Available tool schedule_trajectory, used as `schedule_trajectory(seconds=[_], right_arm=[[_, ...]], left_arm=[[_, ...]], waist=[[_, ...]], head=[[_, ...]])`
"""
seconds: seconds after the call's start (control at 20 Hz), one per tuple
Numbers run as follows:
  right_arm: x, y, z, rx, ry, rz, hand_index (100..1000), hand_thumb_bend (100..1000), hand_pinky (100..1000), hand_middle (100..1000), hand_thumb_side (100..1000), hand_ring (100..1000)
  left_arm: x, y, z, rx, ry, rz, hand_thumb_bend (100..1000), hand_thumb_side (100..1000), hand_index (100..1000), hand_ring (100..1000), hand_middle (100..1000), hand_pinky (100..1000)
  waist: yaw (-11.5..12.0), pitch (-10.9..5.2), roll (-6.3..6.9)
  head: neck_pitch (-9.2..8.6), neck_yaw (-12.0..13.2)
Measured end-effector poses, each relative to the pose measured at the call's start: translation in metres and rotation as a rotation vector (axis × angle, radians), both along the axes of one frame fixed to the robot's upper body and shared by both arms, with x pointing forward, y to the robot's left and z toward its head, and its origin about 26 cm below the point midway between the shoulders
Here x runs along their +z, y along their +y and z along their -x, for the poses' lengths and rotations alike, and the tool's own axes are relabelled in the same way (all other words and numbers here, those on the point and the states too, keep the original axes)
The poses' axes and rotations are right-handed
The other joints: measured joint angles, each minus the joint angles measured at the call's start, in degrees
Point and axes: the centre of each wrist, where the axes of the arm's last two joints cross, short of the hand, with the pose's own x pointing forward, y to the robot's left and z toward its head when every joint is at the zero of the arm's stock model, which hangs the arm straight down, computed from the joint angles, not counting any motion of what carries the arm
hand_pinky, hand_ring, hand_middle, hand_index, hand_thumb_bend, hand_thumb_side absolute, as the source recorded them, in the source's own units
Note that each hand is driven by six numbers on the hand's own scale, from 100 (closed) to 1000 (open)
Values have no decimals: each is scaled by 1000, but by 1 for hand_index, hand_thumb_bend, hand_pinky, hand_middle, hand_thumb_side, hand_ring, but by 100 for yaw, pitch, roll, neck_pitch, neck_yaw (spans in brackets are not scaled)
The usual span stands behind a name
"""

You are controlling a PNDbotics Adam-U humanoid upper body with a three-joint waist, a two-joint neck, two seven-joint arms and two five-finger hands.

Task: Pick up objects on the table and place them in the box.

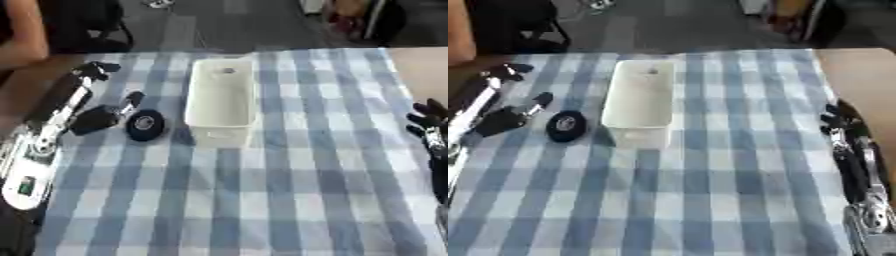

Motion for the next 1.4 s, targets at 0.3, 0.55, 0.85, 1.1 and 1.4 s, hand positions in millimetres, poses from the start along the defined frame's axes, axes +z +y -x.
schedule_trajectory(seconds=[0.3,0.55,0.85,1.1,1.4], right_arm=[[0,0,0,0,0,0,965,100,863,865,717,866],[0,0,0,0,0,0,965,100,862,865,719,865],[0,0,0,0,-1,0,964,100,862,865,719,865],[0,0,0,0,-1,0,964,100,862,865,721,865],[1,0,0,1,-2,0,964,100,862,862,722,865]], left_arm=[[0,0,0,-1,-1,0,595,803,909,764,842,950],[0,0,0,-1,-1,0,597,795,907,764,842,950],[0,0,0,1,3,-30,596,763,909,777,842,950],[-6,2,1,16,26,-162,611,758,911,795,841,947],[-15,2,1,10,53,-253,601,765,904,795,841,948]], waist=[[0,0,0],[-1,0,0],[-12,0,1],[-31,0,5],[-33,2,9]], head=[[11,-1],[16,-1],[16,-1],[6,1],[-13,2]])
